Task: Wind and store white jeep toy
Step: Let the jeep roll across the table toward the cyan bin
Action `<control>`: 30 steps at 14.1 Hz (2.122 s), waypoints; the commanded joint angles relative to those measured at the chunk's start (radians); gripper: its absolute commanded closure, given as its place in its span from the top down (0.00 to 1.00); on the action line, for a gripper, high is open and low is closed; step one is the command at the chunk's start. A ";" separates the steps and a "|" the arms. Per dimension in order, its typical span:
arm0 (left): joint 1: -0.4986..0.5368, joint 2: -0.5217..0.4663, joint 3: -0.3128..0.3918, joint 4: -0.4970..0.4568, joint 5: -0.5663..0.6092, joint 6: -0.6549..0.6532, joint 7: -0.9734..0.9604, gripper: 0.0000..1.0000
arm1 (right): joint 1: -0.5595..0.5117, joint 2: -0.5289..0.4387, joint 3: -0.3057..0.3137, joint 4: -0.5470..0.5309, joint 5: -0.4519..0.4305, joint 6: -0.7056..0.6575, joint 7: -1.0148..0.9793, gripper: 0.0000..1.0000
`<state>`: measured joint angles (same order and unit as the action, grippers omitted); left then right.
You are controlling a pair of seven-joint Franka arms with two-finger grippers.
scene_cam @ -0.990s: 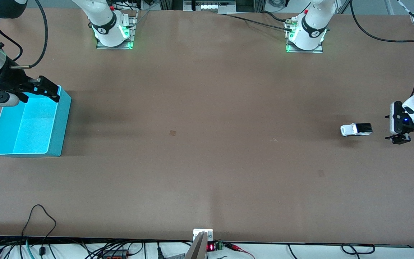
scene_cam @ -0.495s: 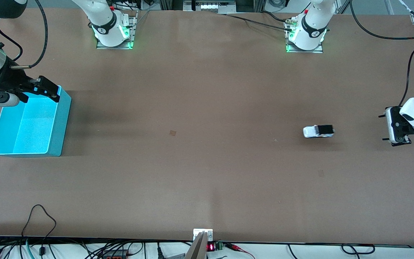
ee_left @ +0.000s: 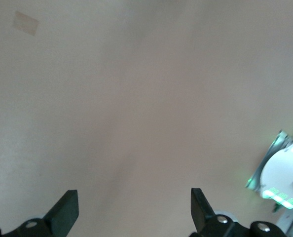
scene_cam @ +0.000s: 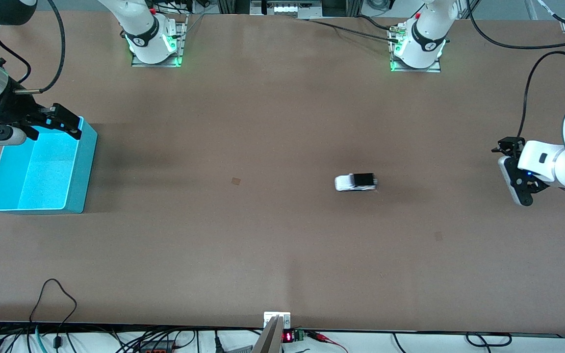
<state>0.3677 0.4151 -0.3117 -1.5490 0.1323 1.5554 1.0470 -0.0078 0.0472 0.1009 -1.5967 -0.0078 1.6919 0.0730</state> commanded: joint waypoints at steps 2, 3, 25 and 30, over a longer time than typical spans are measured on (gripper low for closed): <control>-0.114 -0.059 0.019 0.055 -0.042 -0.067 -0.305 1.00 | -0.001 0.002 0.000 0.012 0.008 0.000 0.004 1.00; -0.151 -0.087 0.031 0.055 -0.042 -0.061 -0.393 1.00 | -0.001 0.002 0.000 0.012 0.008 0.000 0.004 1.00; -0.483 -0.457 0.487 -0.209 -0.151 0.187 -0.903 1.00 | 0.002 0.003 0.002 0.011 0.008 -0.001 0.002 1.00; -0.475 -0.460 0.482 -0.206 -0.148 0.178 -0.909 1.00 | 0.006 0.016 0.003 0.011 0.008 0.000 -0.002 1.00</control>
<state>-0.1106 -0.0144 0.1693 -1.7279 -0.0013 1.7280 0.1119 -0.0042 0.0592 0.1025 -1.5966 -0.0078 1.6924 0.0729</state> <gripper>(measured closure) 0.000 0.000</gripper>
